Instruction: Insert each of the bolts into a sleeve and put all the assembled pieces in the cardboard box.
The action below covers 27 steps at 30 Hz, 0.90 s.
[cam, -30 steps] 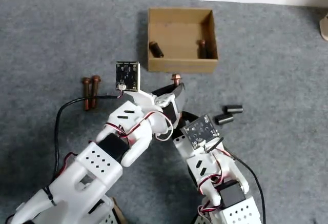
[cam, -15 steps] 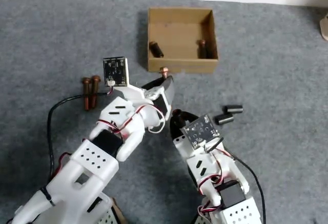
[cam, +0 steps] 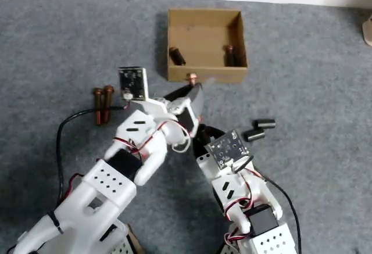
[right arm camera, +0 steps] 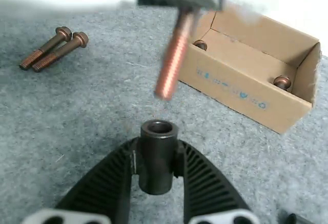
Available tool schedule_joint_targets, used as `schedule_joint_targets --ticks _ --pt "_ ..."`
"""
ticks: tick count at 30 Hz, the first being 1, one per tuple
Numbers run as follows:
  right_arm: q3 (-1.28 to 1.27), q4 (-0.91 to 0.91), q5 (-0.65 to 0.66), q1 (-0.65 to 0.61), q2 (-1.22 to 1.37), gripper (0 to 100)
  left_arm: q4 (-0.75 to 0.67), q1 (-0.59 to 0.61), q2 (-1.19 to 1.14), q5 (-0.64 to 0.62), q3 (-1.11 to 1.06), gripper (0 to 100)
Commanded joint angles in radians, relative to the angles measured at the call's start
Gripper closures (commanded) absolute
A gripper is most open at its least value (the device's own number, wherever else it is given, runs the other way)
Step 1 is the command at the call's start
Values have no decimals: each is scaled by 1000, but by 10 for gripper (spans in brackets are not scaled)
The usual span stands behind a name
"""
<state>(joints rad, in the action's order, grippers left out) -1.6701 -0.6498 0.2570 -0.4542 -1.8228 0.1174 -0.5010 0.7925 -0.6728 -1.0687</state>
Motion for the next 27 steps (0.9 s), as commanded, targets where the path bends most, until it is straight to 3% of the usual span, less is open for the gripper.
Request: schedule_joint_targets --ticks 1,27 --pt "-19 31 -9 -10 -15 993 -26 -22 31 5 -5 994" --pt "-13 30 -11 -1 -15 993 -25 -31 31 6 -102 994"
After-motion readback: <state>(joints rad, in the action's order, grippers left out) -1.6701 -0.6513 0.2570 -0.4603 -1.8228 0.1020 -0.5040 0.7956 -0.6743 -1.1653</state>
